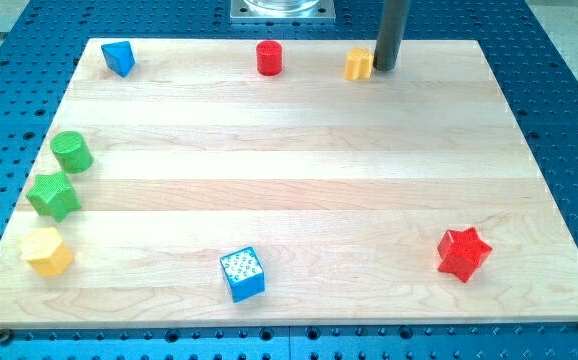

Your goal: Place the green blocks and yellow heart vertically to the hexagon

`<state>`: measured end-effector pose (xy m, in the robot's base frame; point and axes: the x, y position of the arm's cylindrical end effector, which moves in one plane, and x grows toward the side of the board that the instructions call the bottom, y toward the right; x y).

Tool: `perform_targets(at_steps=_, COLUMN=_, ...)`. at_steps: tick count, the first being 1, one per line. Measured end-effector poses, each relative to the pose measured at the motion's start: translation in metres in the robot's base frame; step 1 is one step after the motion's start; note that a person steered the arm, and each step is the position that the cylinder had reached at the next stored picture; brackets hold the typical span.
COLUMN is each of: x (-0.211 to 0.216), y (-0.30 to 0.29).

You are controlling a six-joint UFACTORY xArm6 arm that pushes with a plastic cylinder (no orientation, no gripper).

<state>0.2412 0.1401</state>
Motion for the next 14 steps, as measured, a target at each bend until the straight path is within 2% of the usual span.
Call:
perform_targets(at_steps=4, x=0.009, y=-0.011)
perform_targets(at_steps=5, x=0.028, y=-0.046)
perform_targets(at_steps=6, x=0.058, y=-0.131)
perform_targets(at_steps=7, x=0.071, y=-0.118)
perform_targets(at_steps=8, x=0.041, y=-0.117)
perform_targets(at_steps=9, x=0.046, y=-0.181)
perform_targets(at_steps=10, x=0.075, y=-0.287)
perform_targets(at_steps=11, x=0.074, y=-0.278)
perform_targets(at_steps=12, x=0.068, y=-0.211)
perform_targets(at_steps=13, x=0.106, y=-0.23)
perform_targets(at_steps=14, x=0.114, y=-0.284)
